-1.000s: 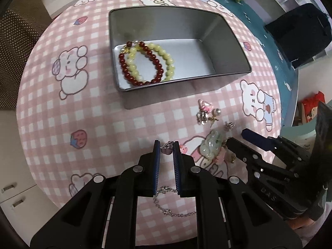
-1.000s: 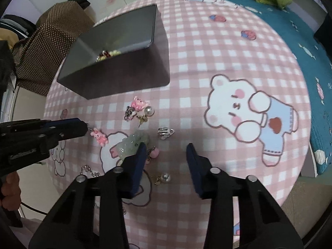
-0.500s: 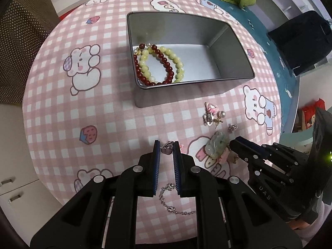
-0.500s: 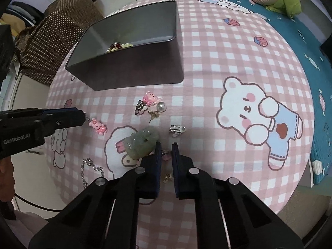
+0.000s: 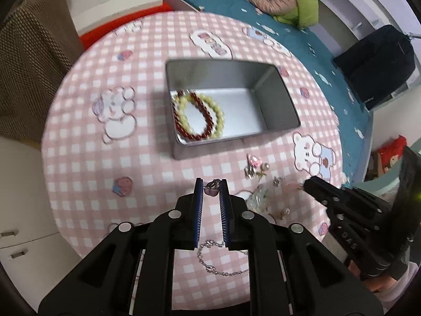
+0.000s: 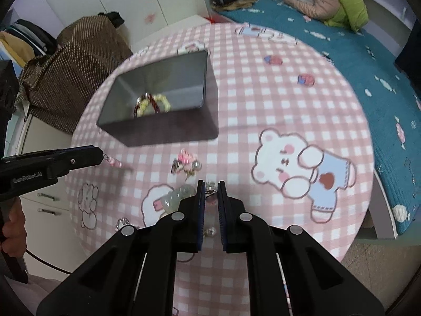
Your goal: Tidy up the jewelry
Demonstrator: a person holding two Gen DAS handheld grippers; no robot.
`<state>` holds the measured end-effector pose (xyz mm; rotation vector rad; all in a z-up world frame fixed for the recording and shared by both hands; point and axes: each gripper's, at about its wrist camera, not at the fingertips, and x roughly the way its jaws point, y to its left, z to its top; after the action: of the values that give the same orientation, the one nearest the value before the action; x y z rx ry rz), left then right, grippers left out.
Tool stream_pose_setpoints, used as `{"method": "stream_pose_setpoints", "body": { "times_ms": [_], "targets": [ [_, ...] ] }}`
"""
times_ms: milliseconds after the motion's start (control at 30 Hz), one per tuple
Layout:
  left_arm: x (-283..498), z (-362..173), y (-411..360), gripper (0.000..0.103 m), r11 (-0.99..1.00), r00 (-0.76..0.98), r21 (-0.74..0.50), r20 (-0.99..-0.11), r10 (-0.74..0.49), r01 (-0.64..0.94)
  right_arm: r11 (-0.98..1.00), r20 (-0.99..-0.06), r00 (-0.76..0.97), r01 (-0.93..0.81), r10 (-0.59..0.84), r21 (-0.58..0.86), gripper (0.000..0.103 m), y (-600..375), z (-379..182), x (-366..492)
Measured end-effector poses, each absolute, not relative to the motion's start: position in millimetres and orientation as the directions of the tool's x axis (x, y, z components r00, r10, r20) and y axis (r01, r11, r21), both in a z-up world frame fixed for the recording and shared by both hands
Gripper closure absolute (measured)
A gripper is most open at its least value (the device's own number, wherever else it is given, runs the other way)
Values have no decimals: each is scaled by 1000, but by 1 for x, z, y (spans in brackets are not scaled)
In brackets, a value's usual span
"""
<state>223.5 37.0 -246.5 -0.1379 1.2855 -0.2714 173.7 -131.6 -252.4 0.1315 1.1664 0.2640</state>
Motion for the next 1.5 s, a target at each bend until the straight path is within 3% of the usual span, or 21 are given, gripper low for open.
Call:
{"method": "stream_pose_setpoints", "body": {
  "times_ms": [567,1000,1500],
  "targets": [
    [243,-192,22,90,947,370,-265,-874,-316,182,959,-812,511,-156,282,236,95,-135,-198,206],
    [271,-203,8,90,938,334,-291,-880,-339,186,948,-792,522,-192,317,253,94,-125,-191,234],
    [282,-243,-1,90,934,232,-323,-907,-351,151,936,-845,409,-214,345,279,92,-110,-229,243]
  ]
}}
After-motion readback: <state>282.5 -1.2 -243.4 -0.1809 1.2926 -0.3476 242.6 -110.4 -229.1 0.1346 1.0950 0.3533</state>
